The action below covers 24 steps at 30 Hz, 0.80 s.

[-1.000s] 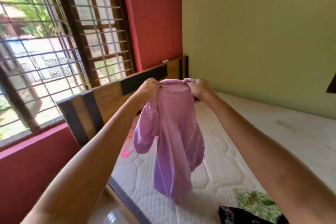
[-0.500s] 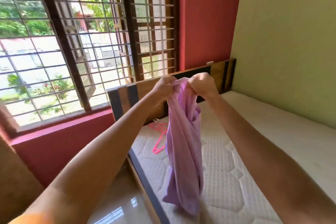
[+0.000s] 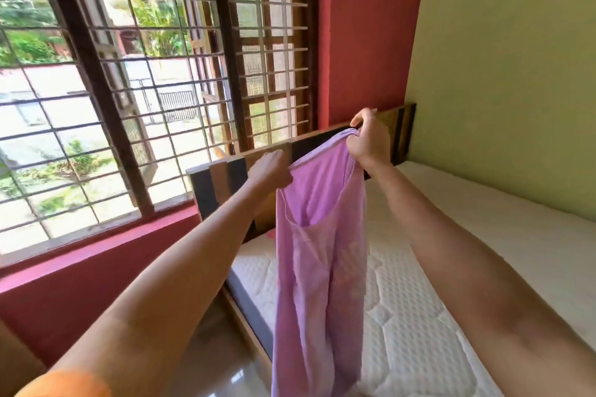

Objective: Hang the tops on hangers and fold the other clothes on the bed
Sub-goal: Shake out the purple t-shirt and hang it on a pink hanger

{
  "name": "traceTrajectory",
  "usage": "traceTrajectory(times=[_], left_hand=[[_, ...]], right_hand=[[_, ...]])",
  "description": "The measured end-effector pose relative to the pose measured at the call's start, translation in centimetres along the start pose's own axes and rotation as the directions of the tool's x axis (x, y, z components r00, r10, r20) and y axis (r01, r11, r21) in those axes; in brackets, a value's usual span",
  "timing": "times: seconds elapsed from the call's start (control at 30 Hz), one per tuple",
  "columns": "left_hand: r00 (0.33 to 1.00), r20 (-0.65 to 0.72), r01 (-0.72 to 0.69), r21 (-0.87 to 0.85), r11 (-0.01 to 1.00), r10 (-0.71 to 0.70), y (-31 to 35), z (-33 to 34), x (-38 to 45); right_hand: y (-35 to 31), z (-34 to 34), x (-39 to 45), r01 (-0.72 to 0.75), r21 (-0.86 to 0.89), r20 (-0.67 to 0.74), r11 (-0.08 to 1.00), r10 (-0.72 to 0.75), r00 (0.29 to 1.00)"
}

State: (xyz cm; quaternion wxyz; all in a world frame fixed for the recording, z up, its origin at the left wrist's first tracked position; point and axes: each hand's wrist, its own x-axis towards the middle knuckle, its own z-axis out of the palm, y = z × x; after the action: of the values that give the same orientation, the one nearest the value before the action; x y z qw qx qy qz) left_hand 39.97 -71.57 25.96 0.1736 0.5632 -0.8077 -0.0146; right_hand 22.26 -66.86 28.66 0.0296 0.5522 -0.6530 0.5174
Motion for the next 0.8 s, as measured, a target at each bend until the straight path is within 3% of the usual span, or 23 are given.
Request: traceTrajectory(times=[0.1,0.2,0.3,0.37,0.43,0.57,0.7,0.73,0.8], left_hand=[[0.992,0.096,0.076,0.03,0.997,-0.079,-4.3,-0.1,2.9],[0.983,0.1,0.17,-0.171,0.971,-0.155,-6.2,0.3,5.1],[0.914,0.343,0.369,-0.474,0.8,-0.218,-5.7,1.6,7.1],[0.847,0.487,0.494,-0.572,0.655,-0.214,-5.5,3.3,7.3],[0.837,0.51,0.503,-0.578,0.643,-0.197,-5.6,5.3,7.4],[0.847,0.493,0.468,-0.517,0.717,-0.198,-6.5,10.0,8.0],[0.752,0.588,0.582,-0.381,0.718,-0.298,-8.7,17.3,7.1],[0.716,0.615,0.629,-0.366,0.686,-0.329,-9.5,19.2,6.7],[0.648,0.662,0.706,-0.338,0.622,-0.377,-11.4,22.0,5.7]], right_hand=[[2.3,1.9,2.4,-0.273,0.08,-0.169,0.959,0.283,0.944],[4.4,3.1,3.4,-0.46,0.052,-0.114,0.887,0.463,0.879],[5.9,4.8,2.9,-0.548,-0.043,0.011,0.835,0.549,0.836],[6.5,5.9,2.2,-0.581,-0.143,0.102,0.801,0.596,0.796],[7.1,6.9,1.7,-0.615,-0.195,0.189,0.764,0.645,0.74],[7.9,9.2,-0.7,-0.628,-0.267,0.485,0.731,0.665,0.567],[10.7,15.3,-5.4,-0.591,-0.34,0.732,0.732,0.6,0.322],[11.7,17.1,-6.7,-0.608,-0.33,0.739,0.722,0.598,0.309],[13.9,21.0,-9.1,-0.617,-0.322,0.696,0.718,0.621,0.36]])
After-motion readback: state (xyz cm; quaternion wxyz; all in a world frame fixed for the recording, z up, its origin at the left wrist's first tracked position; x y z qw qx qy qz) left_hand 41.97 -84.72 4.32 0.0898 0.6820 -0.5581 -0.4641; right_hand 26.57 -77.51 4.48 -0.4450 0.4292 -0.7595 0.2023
